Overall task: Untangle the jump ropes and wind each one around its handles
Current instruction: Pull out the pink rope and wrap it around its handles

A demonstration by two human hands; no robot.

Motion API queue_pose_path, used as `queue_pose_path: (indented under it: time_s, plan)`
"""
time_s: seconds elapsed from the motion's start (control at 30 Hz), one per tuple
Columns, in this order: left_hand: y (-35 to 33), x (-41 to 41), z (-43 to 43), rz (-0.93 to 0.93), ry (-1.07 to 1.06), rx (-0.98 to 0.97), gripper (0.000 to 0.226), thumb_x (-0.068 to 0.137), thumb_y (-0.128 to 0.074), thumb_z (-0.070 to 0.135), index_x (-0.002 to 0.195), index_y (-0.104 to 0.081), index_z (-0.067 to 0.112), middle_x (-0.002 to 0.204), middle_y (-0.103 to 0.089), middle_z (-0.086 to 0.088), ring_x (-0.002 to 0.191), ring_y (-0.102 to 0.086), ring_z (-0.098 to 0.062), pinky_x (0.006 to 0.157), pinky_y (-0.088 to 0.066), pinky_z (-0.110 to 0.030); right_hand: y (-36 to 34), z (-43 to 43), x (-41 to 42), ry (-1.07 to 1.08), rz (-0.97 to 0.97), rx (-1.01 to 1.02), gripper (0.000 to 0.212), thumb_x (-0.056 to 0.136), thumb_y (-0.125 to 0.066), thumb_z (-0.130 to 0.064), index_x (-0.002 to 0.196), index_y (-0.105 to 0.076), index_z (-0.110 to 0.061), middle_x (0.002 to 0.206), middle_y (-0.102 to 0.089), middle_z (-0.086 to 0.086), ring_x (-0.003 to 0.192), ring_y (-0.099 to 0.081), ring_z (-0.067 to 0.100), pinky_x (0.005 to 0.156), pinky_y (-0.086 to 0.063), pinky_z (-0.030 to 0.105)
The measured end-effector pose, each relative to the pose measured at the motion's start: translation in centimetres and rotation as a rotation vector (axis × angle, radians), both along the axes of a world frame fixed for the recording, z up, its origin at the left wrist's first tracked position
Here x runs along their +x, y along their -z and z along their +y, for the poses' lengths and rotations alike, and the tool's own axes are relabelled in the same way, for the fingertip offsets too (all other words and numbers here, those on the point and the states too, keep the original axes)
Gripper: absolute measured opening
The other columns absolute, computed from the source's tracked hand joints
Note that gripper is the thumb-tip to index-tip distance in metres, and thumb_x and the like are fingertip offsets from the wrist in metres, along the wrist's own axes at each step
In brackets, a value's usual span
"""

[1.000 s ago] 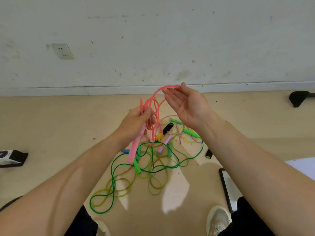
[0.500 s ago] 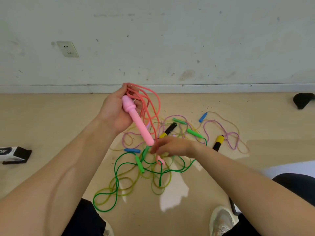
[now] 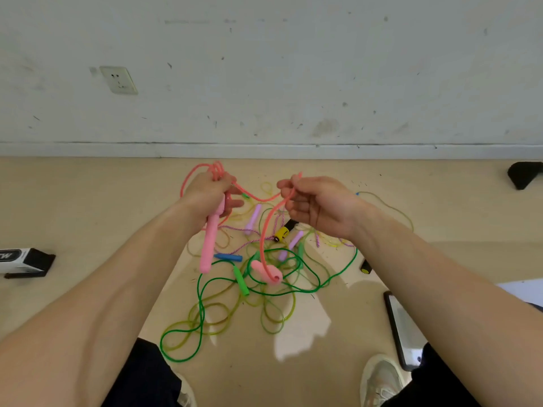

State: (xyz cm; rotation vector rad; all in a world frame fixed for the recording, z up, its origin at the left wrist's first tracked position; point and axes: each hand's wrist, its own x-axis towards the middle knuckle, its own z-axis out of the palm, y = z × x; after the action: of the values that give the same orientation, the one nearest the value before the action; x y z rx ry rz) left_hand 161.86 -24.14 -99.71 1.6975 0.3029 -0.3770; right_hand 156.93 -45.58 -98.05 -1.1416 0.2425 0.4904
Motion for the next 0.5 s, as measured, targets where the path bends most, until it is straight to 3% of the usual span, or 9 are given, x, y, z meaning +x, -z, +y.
queue_pose_path:
  time_s: [0.07, 0.17, 0.23, 0.3, 0.4, 0.5]
  plan:
    - [0.8, -0.2, -0.3, 0.007, 0.114, 0.180, 0.024, 0.106, -0.046, 0.025, 0.107, -0.056, 0.004, 0.100, -0.067, -0.017, 0.069, -0.069, -0.032, 0.047, -0.053, -0.028, -0.9, -0.5, 0.1, 0.050, 0.004, 0.075, 0.024, 0.105, -0.046, -0.019, 0.099, -0.064, -0.004, 0.071, -0.070, 0.002, 0.055, -0.065, 0.011, 0.051, -0.055, 0.023]
    - [1.5, -0.8, -0.8, -0.005, 0.297, 0.505, 0.035, 0.105, -0.046, 0.029, 0.101, -0.060, -0.003, 0.090, -0.065, -0.023, 0.076, -0.073, -0.041, 0.076, -0.061, -0.049, -1.8, -1.0, 0.1, 0.096, -0.003, 0.128, 0.024, 0.104, -0.047, -0.020, 0.097, -0.064, -0.004, 0.071, -0.070, 0.002, 0.056, -0.066, 0.011, 0.052, -0.056, 0.022]
    - [1.4, -1.4, -1.2, 0.005, 0.365, 0.664, 0.033, 0.104, -0.045, 0.030, 0.096, -0.061, 0.001, 0.083, -0.063, -0.015, 0.072, -0.074, -0.038, 0.078, -0.062, -0.045, -2.1, -1.3, 0.2, 0.120, -0.006, 0.150, 0.024, 0.104, -0.048, -0.022, 0.095, -0.063, -0.005, 0.069, -0.070, 0.001, 0.055, -0.066, 0.010, 0.052, -0.056, 0.021]
    - [1.2, -1.8, -1.6, -0.008, 0.406, 0.731, 0.035, 0.104, -0.045, 0.030, 0.092, -0.063, 0.002, 0.084, -0.067, -0.013, 0.067, -0.075, -0.032, 0.069, -0.062, -0.039, -2.2, -1.5, 0.3, 0.145, -0.005, 0.158, 0.026, 0.104, -0.049, -0.023, 0.093, -0.063, -0.005, 0.067, -0.069, 0.000, 0.054, -0.065, 0.009, 0.052, -0.056, 0.020]
    - [1.2, -2.4, -2.3, 0.005, 0.405, 0.469, 0.040, 0.106, -0.044, 0.031, 0.099, -0.068, 0.000, 0.090, -0.075, -0.015, 0.076, -0.076, -0.028, 0.058, -0.056, -0.029, -2.4, -1.5, 0.2, 0.164, 0.004, 0.170, 0.028, 0.104, -0.050, -0.024, 0.090, -0.065, -0.005, 0.067, -0.069, 0.001, 0.054, -0.066, 0.009, 0.052, -0.057, 0.020]
    - [0.6, -3.1, -3.3, 0.047, 0.386, -0.028, 0.040, 0.107, -0.042, 0.026, 0.109, -0.066, -0.006, 0.106, -0.074, -0.022, 0.091, -0.073, -0.032, 0.078, -0.057, -0.038, -2.7, -1.2, 0.1, 0.173, 0.018, 0.203, 0.028, 0.104, -0.049, -0.023, 0.089, -0.064, -0.005, 0.067, -0.070, 0.002, 0.055, -0.067, 0.010, 0.054, -0.058, 0.021]
